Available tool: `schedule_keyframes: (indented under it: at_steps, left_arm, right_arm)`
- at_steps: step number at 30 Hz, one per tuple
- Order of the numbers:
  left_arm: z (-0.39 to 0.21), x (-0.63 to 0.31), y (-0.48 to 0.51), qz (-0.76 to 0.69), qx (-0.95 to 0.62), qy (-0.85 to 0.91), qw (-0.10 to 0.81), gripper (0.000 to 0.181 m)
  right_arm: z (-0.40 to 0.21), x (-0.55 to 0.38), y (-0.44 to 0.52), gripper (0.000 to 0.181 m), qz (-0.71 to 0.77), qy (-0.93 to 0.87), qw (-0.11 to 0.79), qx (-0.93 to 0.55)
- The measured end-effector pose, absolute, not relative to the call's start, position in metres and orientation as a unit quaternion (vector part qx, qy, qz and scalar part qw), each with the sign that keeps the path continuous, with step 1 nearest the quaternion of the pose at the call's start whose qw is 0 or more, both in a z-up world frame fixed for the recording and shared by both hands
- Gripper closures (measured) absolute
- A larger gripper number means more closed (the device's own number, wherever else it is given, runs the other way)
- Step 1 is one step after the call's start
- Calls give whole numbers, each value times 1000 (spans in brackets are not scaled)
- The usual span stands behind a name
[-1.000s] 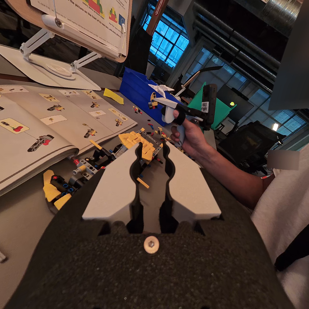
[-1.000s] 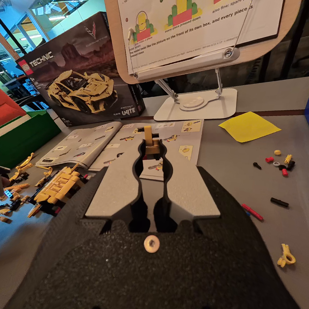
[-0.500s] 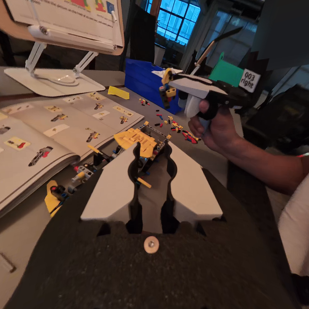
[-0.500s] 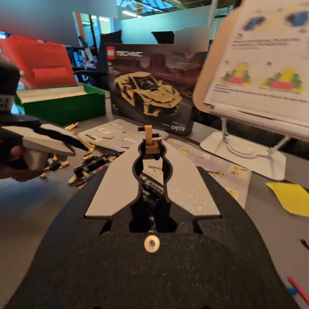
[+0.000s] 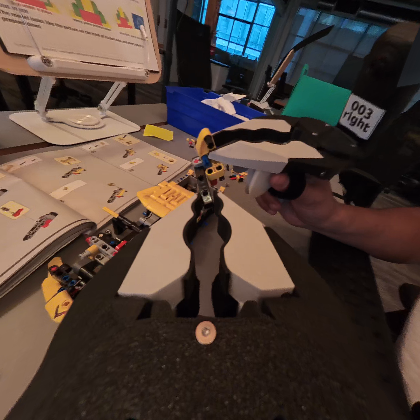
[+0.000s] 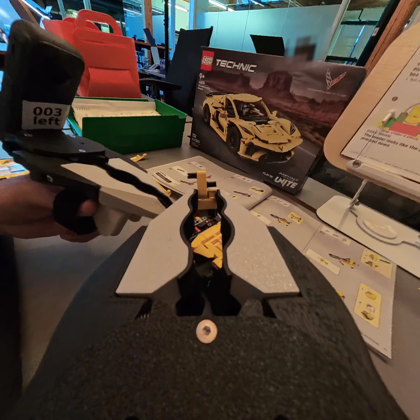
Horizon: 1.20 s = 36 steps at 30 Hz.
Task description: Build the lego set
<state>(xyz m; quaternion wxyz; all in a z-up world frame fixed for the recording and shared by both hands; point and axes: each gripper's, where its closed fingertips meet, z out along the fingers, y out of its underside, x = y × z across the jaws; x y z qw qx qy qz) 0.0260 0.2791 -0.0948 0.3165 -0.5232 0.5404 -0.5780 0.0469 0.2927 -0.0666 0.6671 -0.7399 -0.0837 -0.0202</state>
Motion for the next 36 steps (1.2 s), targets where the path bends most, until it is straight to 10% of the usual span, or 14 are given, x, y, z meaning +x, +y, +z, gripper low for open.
schedule_keyframes:
  at_steps: [12,19,36]
  left_arm:
    - [-175,-4,238,-398,-491,719,289,174]
    - [-200,-3,222,-349,-472,770,249,174]
    - [-191,-23,231,-364,-494,747,254,153]
  right_arm:
    - [-58,164,249,134,11,80,666,-742]
    - [-149,237,229,130,-54,194,490,-848]
    - [-156,219,242,137,-20,159,491,-856]
